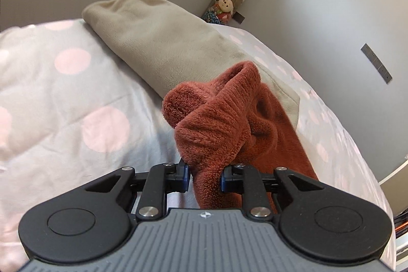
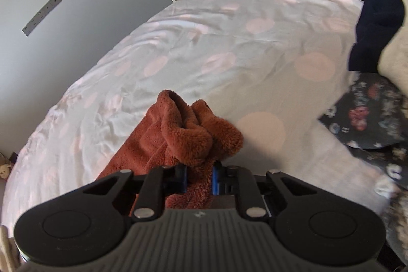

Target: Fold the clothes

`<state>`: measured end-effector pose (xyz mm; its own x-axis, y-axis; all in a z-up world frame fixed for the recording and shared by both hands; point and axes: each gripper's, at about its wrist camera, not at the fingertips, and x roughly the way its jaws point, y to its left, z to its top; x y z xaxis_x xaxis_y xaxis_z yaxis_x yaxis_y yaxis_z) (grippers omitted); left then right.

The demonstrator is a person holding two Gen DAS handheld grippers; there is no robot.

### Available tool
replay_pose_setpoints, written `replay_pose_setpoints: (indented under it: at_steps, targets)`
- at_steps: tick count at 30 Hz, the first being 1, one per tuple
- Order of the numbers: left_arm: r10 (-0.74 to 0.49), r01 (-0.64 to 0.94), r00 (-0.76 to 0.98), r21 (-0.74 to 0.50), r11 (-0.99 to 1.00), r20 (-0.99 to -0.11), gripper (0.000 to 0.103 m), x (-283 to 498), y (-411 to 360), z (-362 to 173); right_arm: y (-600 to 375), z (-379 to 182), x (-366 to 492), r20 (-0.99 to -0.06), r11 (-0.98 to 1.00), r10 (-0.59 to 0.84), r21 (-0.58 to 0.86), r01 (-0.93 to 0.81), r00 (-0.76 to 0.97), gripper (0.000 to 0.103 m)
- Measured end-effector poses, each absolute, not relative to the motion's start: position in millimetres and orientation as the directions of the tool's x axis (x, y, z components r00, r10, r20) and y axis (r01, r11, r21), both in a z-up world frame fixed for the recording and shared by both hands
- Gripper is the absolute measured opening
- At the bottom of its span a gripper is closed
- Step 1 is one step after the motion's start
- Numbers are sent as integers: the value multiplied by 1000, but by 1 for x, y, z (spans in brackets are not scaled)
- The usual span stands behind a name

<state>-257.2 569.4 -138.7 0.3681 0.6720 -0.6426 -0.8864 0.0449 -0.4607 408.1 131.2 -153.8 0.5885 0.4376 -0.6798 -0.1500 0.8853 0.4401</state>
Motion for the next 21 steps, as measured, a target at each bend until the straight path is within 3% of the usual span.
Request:
replay_pose_setpoints:
  at_steps: [15,21]
  targets:
    - [573,-925,310,-380,-4,-759,18,-332,489,-127,-26,-146,316,-744,887,413,460,-46,526,19]
    - [468,-955,249,-296,-30,-848,22,-326,494,-145,-34,-160,299,-787,912,357,409,-6,504,20]
